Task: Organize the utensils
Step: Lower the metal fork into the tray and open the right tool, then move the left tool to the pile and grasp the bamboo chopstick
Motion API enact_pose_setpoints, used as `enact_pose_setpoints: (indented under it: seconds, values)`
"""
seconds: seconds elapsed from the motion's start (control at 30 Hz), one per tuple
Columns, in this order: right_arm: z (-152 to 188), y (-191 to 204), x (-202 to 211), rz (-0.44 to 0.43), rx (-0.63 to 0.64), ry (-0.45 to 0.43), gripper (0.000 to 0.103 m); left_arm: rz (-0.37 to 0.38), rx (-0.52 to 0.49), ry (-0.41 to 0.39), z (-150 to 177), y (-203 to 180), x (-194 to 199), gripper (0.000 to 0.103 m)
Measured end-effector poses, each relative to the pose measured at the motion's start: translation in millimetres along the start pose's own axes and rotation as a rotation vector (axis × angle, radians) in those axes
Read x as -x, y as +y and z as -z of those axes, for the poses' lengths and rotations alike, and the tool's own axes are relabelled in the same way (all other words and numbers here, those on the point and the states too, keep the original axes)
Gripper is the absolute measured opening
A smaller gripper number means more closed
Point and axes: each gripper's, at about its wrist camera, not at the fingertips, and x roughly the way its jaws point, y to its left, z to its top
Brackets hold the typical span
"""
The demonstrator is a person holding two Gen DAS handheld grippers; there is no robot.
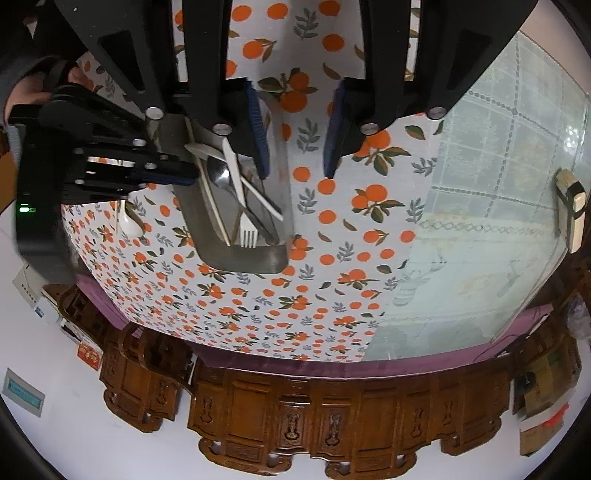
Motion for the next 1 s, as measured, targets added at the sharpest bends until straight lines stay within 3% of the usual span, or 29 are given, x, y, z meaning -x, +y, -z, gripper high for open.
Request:
enact_pose_setpoints:
  seconds: [0.17,0.27,0.37,0.43,0.7,0.77,0.83,1.0]
  values:
    - [18,-12,40,0.018,-0.026,-0.052,0.004,0.021,-0.021,-0.002,0,-19,-1,0.036]
    - [30,-21,62,0.034,-0.046,-0.075,0.004,0.03,-0.035,-0.004,0,-31,-1,0.043]
    - [44,-30,80,0.059,-0.062,-0.09,0.004,0.034,-0.044,-0.009,-1,-41,0,0.06]
    - [54,-38,92,0.075,-0.076,-0.098,0.004,0.028,-0.044,-0.019,-1,-48,1,0.081]
    - [89,-72,124,0.155,-0.127,-0.11,0.004,0.048,-0.055,-0.01,2,-78,-5,0.088]
    - [98,-83,130,0.17,-0.15,-0.11,0.007,0.059,-0.066,0.0,4,-88,-9,0.088]
    - [105,-90,134,0.182,-0.168,-0.112,0.021,0.071,-0.078,0.01,5,-98,-13,0.088]
    - [122,-110,137,0.21,-0.206,-0.098,0.022,0.102,-0.117,0.03,8,-124,-24,0.088]
